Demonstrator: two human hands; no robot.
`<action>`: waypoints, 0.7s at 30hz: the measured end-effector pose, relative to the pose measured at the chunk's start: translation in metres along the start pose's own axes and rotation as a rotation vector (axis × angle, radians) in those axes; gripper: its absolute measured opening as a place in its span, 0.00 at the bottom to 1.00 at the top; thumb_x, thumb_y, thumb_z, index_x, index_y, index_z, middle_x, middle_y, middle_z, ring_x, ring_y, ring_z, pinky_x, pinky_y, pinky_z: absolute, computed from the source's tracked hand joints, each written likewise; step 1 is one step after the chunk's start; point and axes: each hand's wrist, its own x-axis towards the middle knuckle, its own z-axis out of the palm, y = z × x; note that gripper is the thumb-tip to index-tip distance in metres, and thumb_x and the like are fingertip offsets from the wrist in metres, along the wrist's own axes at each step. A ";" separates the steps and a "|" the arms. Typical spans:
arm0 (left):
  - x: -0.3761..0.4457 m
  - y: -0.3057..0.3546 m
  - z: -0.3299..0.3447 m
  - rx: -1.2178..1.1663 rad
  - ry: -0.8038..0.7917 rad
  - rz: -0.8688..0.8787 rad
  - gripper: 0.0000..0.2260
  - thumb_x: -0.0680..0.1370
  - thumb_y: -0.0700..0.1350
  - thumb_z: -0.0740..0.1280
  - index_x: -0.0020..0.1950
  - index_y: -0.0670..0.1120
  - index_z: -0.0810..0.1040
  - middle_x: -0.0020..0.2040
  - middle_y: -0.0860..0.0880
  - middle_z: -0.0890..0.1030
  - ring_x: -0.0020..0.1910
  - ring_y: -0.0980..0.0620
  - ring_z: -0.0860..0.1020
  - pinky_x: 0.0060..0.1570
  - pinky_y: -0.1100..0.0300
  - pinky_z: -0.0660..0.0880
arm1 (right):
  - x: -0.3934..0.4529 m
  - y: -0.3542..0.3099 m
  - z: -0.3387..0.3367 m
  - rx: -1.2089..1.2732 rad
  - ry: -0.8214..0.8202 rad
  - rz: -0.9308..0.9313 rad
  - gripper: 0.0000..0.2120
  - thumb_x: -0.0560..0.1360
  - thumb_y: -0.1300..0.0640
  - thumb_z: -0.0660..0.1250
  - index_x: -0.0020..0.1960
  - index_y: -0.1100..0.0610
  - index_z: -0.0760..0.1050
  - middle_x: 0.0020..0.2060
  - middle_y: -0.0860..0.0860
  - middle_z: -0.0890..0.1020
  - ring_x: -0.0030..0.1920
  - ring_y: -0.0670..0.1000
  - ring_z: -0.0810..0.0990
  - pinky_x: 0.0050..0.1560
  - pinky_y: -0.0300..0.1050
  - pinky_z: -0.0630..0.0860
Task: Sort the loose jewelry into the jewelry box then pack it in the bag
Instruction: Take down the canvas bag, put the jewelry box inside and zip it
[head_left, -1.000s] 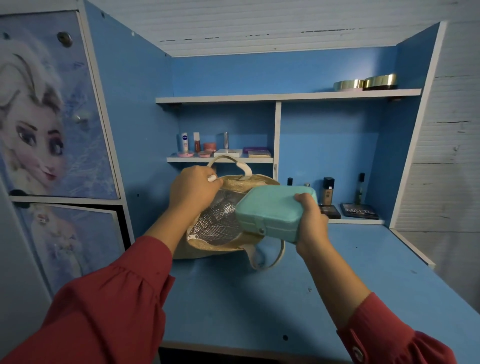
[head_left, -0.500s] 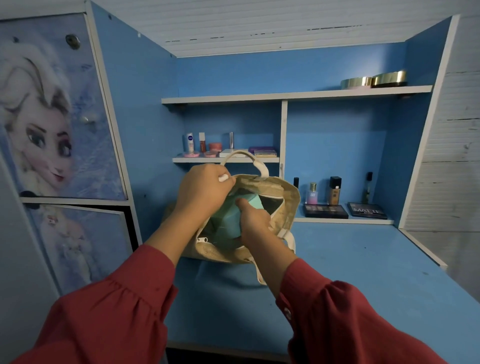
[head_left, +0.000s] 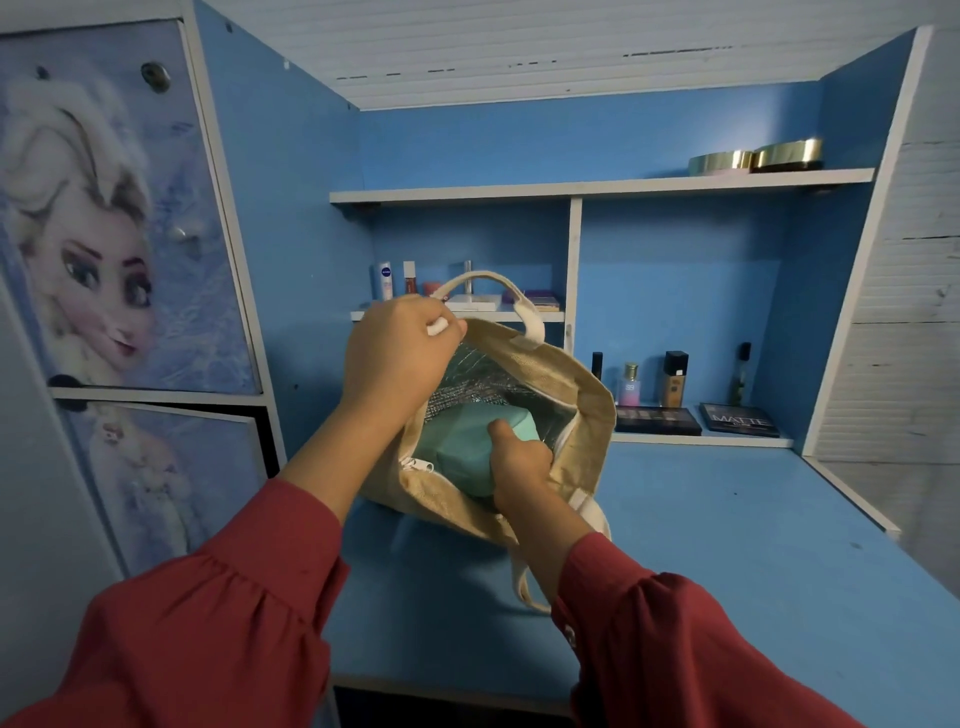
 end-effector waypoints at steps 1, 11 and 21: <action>-0.002 0.000 0.002 0.002 -0.012 0.002 0.08 0.75 0.46 0.70 0.44 0.43 0.85 0.40 0.45 0.83 0.39 0.46 0.78 0.39 0.49 0.75 | 0.001 0.001 0.001 0.011 -0.008 -0.008 0.34 0.67 0.49 0.72 0.65 0.65 0.66 0.55 0.60 0.78 0.52 0.62 0.79 0.54 0.58 0.79; -0.009 -0.001 0.016 0.033 -0.101 -0.031 0.07 0.75 0.47 0.68 0.43 0.46 0.84 0.40 0.49 0.82 0.41 0.49 0.78 0.40 0.53 0.74 | 0.013 0.010 0.007 0.074 -0.100 -0.013 0.26 0.72 0.49 0.70 0.63 0.63 0.69 0.54 0.59 0.79 0.53 0.60 0.79 0.53 0.51 0.78; -0.015 -0.014 0.023 0.026 -0.170 -0.096 0.07 0.75 0.47 0.68 0.44 0.46 0.84 0.43 0.50 0.82 0.44 0.48 0.78 0.44 0.50 0.76 | 0.012 -0.006 -0.006 -0.188 -0.292 0.156 0.28 0.76 0.46 0.67 0.68 0.61 0.64 0.63 0.60 0.73 0.61 0.63 0.75 0.59 0.59 0.75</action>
